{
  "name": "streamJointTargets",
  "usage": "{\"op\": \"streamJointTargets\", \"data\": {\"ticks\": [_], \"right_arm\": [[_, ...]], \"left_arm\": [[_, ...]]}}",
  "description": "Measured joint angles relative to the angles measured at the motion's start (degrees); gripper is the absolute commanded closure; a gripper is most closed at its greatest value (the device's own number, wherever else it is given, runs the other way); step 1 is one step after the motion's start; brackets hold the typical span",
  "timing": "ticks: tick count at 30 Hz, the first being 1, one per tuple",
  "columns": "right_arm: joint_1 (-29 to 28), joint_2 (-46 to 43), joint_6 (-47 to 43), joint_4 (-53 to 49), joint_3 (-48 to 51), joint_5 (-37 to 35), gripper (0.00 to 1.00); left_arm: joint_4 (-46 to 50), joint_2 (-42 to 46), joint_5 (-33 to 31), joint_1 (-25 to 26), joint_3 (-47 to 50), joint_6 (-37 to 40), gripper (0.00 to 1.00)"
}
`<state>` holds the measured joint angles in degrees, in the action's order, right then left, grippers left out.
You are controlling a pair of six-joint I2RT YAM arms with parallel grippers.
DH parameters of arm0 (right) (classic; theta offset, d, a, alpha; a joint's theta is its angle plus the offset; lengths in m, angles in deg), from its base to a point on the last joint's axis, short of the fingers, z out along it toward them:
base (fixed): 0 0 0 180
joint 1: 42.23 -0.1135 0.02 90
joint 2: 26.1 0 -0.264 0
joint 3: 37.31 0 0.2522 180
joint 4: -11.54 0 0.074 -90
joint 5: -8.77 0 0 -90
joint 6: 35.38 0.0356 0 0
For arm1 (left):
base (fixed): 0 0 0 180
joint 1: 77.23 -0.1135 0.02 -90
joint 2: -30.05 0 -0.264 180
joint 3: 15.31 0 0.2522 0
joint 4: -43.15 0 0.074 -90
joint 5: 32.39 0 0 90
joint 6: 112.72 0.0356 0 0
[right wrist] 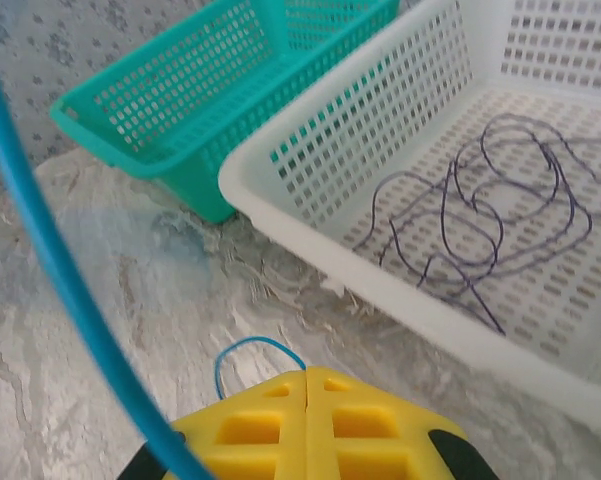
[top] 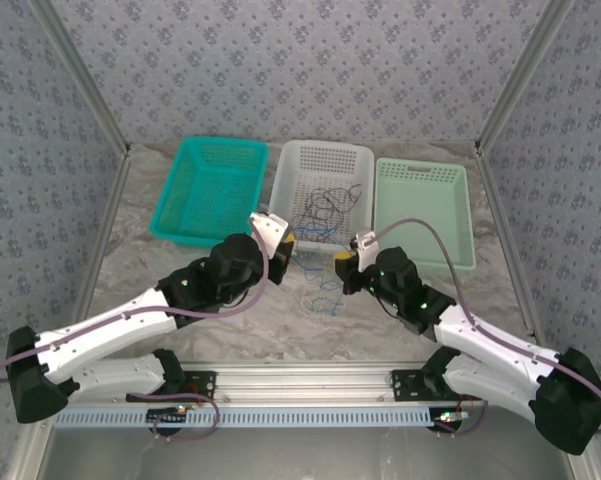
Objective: Untangle the cables
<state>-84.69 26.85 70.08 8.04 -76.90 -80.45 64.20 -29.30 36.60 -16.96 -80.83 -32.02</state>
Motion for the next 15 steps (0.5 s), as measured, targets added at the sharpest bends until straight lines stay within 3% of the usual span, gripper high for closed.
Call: {"op": "streamJointTargets", "data": {"ticks": [15], "right_arm": [[-3.3,5.4,5.2,-5.8,5.0,0.1,1.00]], "left_arm": [[5.1,5.4,-6.3,-0.7,-3.9,5.3,0.96]]}}
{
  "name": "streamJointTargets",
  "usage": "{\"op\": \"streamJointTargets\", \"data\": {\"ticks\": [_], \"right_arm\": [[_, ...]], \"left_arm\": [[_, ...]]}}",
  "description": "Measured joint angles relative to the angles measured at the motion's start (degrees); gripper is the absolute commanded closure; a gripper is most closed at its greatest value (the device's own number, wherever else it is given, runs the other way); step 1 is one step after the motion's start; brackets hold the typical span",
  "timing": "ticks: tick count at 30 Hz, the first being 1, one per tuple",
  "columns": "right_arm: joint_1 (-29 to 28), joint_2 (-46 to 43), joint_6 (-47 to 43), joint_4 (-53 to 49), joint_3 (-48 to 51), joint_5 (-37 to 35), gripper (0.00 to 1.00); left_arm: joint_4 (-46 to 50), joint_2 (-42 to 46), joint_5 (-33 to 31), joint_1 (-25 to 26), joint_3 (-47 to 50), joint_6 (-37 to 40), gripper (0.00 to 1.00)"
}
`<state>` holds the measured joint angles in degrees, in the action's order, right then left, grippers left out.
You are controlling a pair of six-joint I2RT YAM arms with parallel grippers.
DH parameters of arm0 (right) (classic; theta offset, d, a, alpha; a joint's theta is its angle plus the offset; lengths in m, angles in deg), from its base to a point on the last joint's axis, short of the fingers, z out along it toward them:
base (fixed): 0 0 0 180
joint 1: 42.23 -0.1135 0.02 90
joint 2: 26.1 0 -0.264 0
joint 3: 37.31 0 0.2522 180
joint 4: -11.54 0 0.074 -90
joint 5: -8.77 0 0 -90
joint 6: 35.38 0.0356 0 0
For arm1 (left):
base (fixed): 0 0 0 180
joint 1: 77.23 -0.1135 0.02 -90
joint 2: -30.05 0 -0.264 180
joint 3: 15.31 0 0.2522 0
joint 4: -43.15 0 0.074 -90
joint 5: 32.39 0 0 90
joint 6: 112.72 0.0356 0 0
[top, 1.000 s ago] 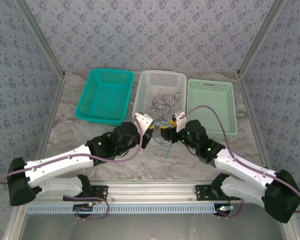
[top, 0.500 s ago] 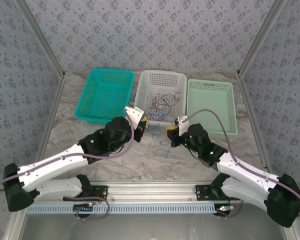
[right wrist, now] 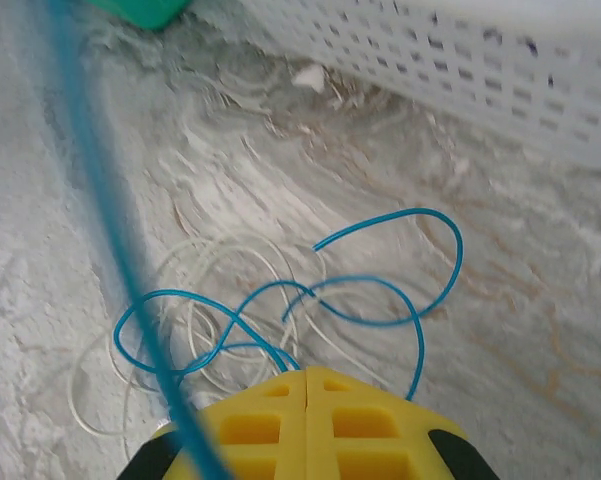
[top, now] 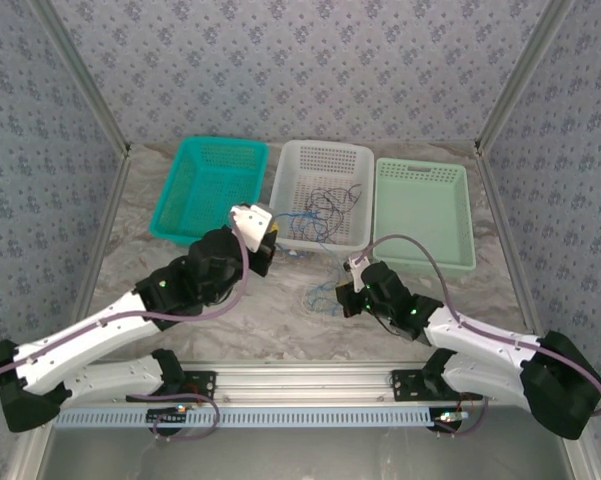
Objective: Untangle the cables
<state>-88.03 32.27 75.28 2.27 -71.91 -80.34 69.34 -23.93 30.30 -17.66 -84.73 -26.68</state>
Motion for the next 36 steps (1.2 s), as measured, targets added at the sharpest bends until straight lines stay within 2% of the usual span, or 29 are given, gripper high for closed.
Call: {"op": "streamJointTargets", "data": {"ticks": [8,18,19,20,22,25,27,32,36], "right_arm": [[-2.0,3.6,1.0,-1.1,0.6,0.0,1.00],[-2.9,9.2,1.2,-2.3,0.6,-0.9,0.98],[-3.0,9.2,1.3,-2.3,0.6,-1.0,0.90],[-3.0,9.2,1.4,-2.3,0.5,-1.1,0.77],[-3.1,9.0,1.7,-2.8,0.2,-1.3,0.40],[-3.3,6.9,2.0,-4.2,-0.6,-2.1,0.17],[-3.5,3.5,2.4,-5.7,-1.1,-3.1,0.16],[-2.6,-12.5,3.8,-10.1,-3.7,-6.7,0.17],[2.1,-19.5,5.0,-12.3,-8.3,-5.8,0.18]], "left_arm": [[0.0,6.0,-2.8,-0.7,-3.0,4.0,0.96],[-0.2,6.3,-4.1,-0.7,-3.6,5.5,0.96],[-0.2,6.3,-4.0,-0.7,-3.6,5.5,0.96],[-0.2,6.3,-3.9,-0.7,-3.6,5.5,0.96],[-0.2,6.3,-3.4,-0.7,-3.6,5.4,0.96],[-0.2,5.6,-2.1,-0.7,-3.6,4.8,0.95],[-0.2,5.0,-1.2,-0.7,-3.5,4.3,0.95],[-0.6,3.9,1.2,-0.7,-2.1,2.5,0.95],[-1.8,2.7,3.8,-0.7,-0.3,0.9,0.95]]}}
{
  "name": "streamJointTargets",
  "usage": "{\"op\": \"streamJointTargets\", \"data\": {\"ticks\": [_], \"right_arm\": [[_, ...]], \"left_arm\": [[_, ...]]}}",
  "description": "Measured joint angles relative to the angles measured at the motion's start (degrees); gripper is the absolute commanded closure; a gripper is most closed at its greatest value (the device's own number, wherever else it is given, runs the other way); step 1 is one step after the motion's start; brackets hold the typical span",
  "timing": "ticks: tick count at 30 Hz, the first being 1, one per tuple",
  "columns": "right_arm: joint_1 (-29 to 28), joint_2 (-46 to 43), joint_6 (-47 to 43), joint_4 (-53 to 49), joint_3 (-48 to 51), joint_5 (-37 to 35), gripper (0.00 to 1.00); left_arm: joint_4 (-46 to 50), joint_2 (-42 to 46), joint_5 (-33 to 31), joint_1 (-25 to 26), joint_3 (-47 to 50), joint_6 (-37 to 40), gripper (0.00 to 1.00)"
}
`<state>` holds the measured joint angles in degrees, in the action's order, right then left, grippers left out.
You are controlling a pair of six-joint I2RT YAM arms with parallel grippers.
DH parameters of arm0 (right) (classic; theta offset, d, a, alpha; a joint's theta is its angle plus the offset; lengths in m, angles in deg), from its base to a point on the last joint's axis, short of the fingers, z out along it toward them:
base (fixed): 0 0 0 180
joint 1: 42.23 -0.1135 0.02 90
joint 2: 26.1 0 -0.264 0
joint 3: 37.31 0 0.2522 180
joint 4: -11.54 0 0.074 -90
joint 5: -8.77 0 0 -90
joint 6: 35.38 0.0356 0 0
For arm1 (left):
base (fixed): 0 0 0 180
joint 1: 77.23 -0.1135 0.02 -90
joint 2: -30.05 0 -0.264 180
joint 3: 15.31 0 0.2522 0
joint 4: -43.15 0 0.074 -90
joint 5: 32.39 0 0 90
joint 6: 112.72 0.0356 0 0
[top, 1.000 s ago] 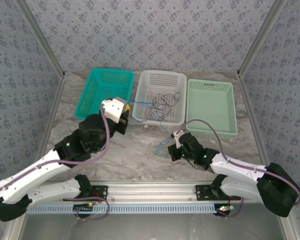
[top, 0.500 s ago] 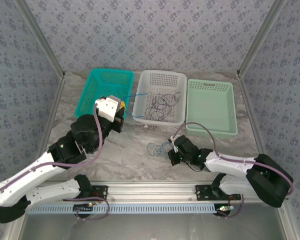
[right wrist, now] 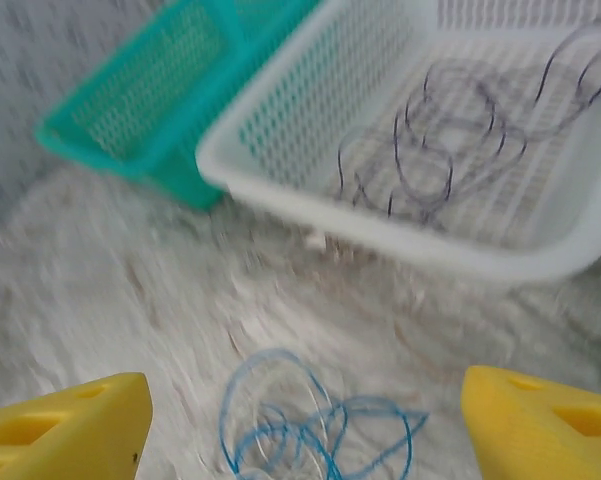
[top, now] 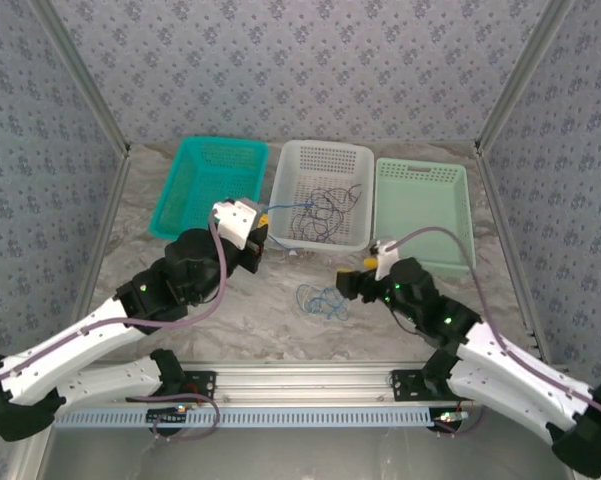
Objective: Untangle the cables
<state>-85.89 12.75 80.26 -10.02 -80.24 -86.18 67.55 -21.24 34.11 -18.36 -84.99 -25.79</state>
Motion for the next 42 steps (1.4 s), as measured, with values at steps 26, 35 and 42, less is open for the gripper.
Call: {"op": "streamJointTargets", "data": {"ticks": [26,35,42], "right_arm": [[7.5,12.0,24.4,25.0,-4.5,14.0,0.35],[7.5,16.5,26.0,27.8,-5.7,11.4,0.57],[8.2,17.1,26.0,27.7,-6.6,7.8,1.00]], "left_arm": [[-8.3,-15.2,7.0,0.0,2.8,-7.6,0.97],[-12.1,-16.6,9.9,0.0,2.8,-9.9,0.97],[-13.9,-18.4,11.3,1.0,2.7,-10.6,0.98]]}}
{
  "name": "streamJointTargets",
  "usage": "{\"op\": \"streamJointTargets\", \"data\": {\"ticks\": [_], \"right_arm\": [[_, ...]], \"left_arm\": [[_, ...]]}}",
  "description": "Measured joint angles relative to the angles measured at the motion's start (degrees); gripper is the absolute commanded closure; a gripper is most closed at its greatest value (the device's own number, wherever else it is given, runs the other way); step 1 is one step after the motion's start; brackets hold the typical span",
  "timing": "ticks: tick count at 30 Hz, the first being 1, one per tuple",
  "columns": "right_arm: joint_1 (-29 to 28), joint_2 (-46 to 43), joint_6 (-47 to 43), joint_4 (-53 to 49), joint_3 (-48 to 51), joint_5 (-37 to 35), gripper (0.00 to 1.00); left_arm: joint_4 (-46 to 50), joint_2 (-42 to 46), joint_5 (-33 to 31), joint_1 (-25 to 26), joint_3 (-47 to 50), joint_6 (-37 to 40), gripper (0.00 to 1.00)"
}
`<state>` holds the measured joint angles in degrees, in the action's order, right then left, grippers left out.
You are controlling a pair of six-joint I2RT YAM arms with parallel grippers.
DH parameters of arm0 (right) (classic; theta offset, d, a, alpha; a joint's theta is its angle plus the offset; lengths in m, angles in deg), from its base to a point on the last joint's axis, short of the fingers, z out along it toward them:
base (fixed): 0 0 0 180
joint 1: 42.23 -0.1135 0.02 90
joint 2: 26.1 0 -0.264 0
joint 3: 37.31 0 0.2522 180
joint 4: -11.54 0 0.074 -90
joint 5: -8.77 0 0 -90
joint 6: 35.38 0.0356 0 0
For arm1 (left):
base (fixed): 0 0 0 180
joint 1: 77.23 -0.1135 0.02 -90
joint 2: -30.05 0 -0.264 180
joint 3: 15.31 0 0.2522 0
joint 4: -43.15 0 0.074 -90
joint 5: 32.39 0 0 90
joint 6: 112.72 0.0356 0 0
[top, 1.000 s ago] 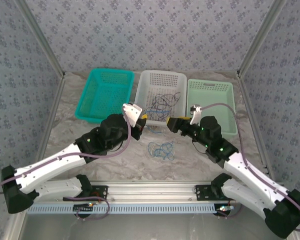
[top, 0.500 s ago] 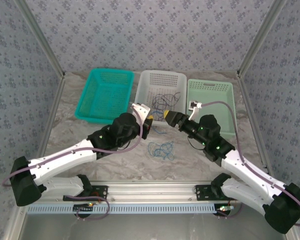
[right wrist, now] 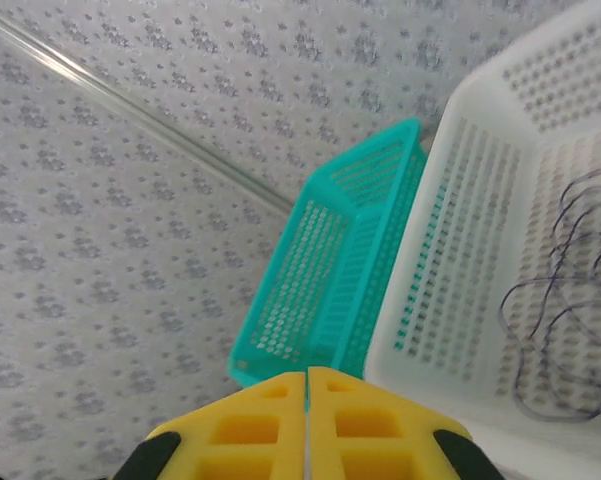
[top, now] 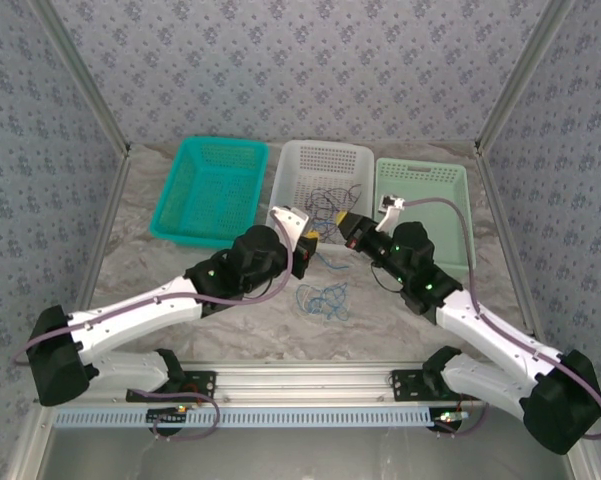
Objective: Untangle the cables
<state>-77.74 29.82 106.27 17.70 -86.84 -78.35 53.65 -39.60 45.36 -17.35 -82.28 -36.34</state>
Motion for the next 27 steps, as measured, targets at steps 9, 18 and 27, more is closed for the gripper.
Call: {"op": "streamJointTargets", "data": {"ticks": [9,18,27], "right_arm": [[2.1,0.0,-2.1,-3.8,-4.7,-0.1,1.00],[4.0,-0.2,-1.5,-9.1,-6.5,0.7,1.00],[5.0,-4.1,-2.0,-15.3,-6.5,-0.5,1.00]], "left_arm": [[1.7,-6.5,4.4,2.8,-2.5,0.2,0.98],[7.7,-13.9,7.2,3.0,-10.3,0.5,0.98],[8.6,-15.1,10.3,3.2,-11.8,0.6,0.96]]}}
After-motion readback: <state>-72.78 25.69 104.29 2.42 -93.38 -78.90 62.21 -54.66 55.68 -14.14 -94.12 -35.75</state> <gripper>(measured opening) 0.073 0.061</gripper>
